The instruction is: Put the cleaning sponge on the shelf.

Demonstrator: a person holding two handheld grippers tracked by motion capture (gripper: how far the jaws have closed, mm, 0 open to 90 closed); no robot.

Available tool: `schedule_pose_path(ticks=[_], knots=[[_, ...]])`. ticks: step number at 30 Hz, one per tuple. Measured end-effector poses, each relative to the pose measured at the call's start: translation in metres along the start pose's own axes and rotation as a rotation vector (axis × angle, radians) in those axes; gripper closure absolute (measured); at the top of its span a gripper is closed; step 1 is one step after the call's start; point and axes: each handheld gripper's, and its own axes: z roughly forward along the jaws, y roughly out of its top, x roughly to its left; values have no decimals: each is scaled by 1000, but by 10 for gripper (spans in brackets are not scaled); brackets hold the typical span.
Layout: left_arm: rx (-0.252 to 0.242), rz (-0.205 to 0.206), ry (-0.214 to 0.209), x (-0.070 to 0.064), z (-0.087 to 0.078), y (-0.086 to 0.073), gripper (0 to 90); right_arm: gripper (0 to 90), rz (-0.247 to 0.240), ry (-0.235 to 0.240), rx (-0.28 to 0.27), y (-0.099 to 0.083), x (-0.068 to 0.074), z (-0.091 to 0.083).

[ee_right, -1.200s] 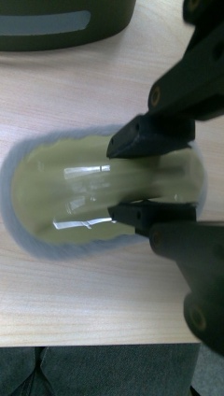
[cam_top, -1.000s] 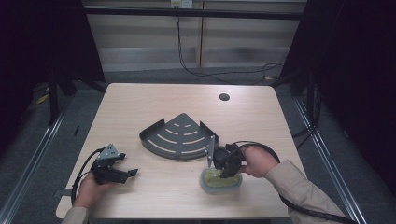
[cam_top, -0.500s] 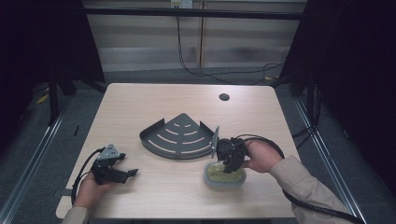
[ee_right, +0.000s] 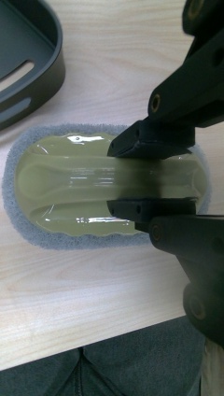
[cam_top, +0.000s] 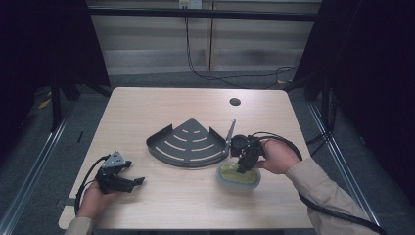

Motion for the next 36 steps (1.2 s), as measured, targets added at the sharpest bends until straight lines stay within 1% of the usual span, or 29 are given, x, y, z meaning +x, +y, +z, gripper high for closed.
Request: schedule_pose_path(ticks=[1, 2, 3, 4, 5, 6, 7, 9, 11, 12, 13, 16, 17, 23, 24, 26, 27, 29, 30, 35, 36], knots=[[0, 0, 0, 0, 0, 0, 144, 716, 0, 0, 0, 0, 0, 0], [3, 6, 2, 1, 0, 0, 144, 717, 20, -4, 1, 0, -2, -3], [3, 6, 2, 1, 0, 0, 144, 716, 18, -4, -4, 0, -4, -4], [2, 1, 1, 0, 0, 0, 144, 717, 35, -1, -4, 0, -4, -5], [2, 1, 1, 0, 0, 0, 144, 717, 35, -1, -4, 0, -4, -5], [2, 5, 1, 1, 0, 0, 144, 716, 51, 1, -5, 0, -6, -7], [2, 5, 1, 1, 0, 0, 144, 716, 51, 1, -5, 0, -6, -7], [-2, 7, -2, 1, 0, 0, 144, 716, 69, -5, -6, -1, -10, -10], [-2, 5, -3, 1, 0, 0, 143, 716, 69, -8, -7, -1, -11, -12], [-2, 5, -2, 1, 0, 0, 144, 716, 74, -10, -17, -1, -14, -14], [-2, 5, -2, 1, 0, 0, 144, 716, 85, -12, -17, -1, -14, -15], [-3, 0, -4, 1, 0, 0, 144, 716, 92, -22, -24, -2, -17, -19], [-3, 0, -4, 1, 0, 0, 144, 716, 102, -24, -24, -2, -18, -20], [-2, 5, -3, 1, 0, 0, 144, 716, 120, -44, -34, -1, -23, -28], [-2, 6, -2, 1, 0, 0, 144, 716, 134, -44, -33, -1, -24, -29], [2, 7, 3, 1, 0, 0, 144, 716, 134, -47, -42, -1, -26, -31], [2, 7, 2, 1, 0, 0, 144, 716, 148, -53, -39, -1, -27, -32], [-2, 5, -2, 1, 0, 0, 144, 717, 151, -55, -40, -1, -28, -32], [2, 7, 3, 1, 0, 0, 144, 716, 165, -56, -39, -1, -30, -33], [2, 8, 3, 1, 0, 0, 144, 716, 183, -65, -28, -1, -36, -35], [2, 5, 2, 1, 0, 0, 144, 717, 196, -68, -20, 1, -37, -36]])
